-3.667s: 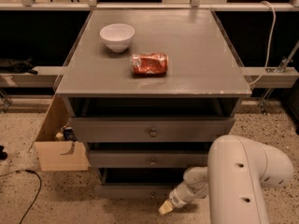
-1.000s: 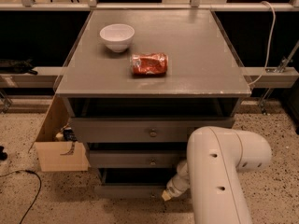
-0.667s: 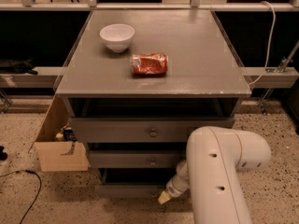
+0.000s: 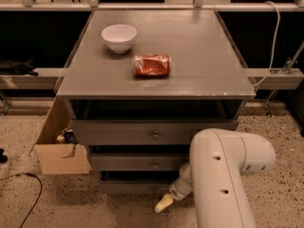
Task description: Close bottom drawer
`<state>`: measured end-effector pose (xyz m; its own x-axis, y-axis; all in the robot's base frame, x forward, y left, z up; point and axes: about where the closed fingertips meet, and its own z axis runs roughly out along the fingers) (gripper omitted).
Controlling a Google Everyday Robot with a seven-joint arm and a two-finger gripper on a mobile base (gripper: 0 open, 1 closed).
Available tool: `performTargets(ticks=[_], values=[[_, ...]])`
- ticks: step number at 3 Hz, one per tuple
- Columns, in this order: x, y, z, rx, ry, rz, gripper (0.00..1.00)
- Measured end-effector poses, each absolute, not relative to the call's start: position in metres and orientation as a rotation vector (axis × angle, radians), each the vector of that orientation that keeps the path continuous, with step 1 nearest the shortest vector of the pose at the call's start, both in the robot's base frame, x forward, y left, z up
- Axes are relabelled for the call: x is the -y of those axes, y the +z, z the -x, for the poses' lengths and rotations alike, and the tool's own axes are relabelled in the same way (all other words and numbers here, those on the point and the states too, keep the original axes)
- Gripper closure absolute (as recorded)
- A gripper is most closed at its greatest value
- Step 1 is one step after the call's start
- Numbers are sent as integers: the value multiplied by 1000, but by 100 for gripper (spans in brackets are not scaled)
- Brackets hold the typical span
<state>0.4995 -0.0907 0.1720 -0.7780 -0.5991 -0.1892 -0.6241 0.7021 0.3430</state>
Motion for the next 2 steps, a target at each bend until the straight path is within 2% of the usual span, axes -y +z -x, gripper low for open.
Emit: performTargets(ticks=[2], values=[[80, 177, -527, -2796, 528, 1022, 0]])
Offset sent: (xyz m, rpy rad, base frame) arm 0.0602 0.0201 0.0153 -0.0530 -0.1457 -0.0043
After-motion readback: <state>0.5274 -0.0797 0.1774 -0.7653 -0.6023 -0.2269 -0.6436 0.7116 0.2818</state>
